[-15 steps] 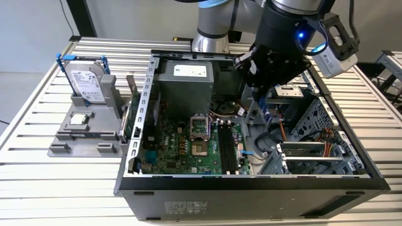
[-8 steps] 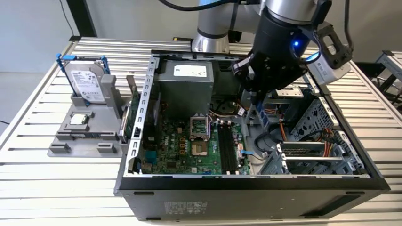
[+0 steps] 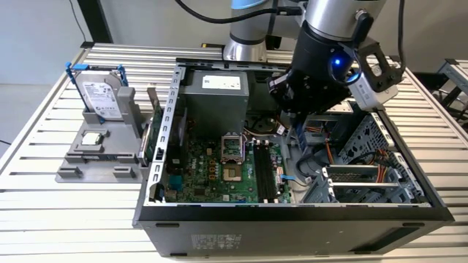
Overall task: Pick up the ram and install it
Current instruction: 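Insert the ram into the slot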
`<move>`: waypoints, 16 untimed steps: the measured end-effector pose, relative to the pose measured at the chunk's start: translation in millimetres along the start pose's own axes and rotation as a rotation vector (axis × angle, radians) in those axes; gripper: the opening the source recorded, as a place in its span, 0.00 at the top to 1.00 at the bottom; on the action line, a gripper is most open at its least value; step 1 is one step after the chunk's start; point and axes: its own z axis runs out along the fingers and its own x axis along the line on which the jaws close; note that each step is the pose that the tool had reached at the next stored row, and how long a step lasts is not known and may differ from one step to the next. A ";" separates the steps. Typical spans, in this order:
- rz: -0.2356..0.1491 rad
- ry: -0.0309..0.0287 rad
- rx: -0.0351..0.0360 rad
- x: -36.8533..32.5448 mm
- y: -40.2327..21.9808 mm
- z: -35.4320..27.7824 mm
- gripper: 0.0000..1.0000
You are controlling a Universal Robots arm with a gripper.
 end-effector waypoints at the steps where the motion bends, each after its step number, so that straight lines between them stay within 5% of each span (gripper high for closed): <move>1: 0.013 -0.0006 0.0002 0.0 -0.1 1.3 1.00; 16: 0.036 -0.0007 0.0027 0.9 -0.5 11.3 1.00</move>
